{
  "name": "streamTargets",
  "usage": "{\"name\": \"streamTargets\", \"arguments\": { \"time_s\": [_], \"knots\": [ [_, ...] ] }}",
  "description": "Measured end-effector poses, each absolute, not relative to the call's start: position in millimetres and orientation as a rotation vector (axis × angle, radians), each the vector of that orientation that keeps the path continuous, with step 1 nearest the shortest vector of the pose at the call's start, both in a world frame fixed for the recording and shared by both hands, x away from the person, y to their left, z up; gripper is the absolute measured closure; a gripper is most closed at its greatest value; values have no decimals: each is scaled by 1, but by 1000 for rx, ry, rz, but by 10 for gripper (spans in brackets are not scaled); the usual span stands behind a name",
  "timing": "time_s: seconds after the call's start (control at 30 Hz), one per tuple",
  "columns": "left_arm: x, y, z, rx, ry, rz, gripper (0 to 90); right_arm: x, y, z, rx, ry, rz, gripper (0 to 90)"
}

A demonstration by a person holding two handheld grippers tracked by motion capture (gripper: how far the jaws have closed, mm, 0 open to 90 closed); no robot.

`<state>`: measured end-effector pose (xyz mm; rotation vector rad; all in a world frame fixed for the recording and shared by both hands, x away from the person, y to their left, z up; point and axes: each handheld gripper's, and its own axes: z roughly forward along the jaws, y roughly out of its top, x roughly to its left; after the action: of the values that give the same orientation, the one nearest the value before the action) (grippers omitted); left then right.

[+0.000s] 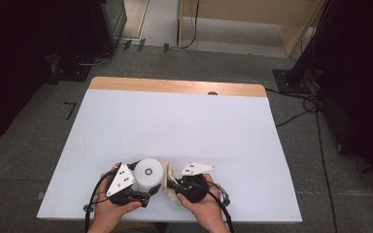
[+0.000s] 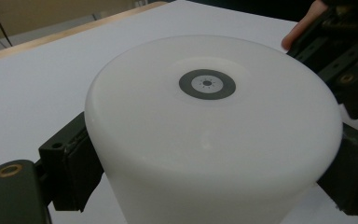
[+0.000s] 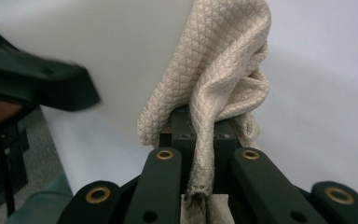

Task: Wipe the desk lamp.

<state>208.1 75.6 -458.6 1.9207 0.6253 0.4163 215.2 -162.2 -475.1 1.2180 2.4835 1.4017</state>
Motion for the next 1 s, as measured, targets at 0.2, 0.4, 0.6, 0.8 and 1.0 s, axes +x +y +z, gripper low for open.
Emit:
{"name": "streamTargets", "arguments": {
  "time_s": [0.2, 0.4, 0.6, 0.8, 1.0],
  "knots": [
    [206, 75, -458, 1917, 638, 427, 83, 219, -161, -484, 1234, 2518, 1357, 850],
    [200, 73, -454, 1874, 693, 432, 53, 220, -162, -487, 1244, 2519, 1340, 849],
    [194, 69, -444, 1855, 766, 458, 33, 222, -165, -489, 1255, 2519, 1333, 848],
    [192, 57, -442, 1901, 899, 491, 68, 223, -164, -491, 1255, 2524, 1331, 846],
    [191, 57, -439, 1926, 899, 507, 79, 222, -164, -491, 1253, 2512, 1327, 847]
  ]
}}
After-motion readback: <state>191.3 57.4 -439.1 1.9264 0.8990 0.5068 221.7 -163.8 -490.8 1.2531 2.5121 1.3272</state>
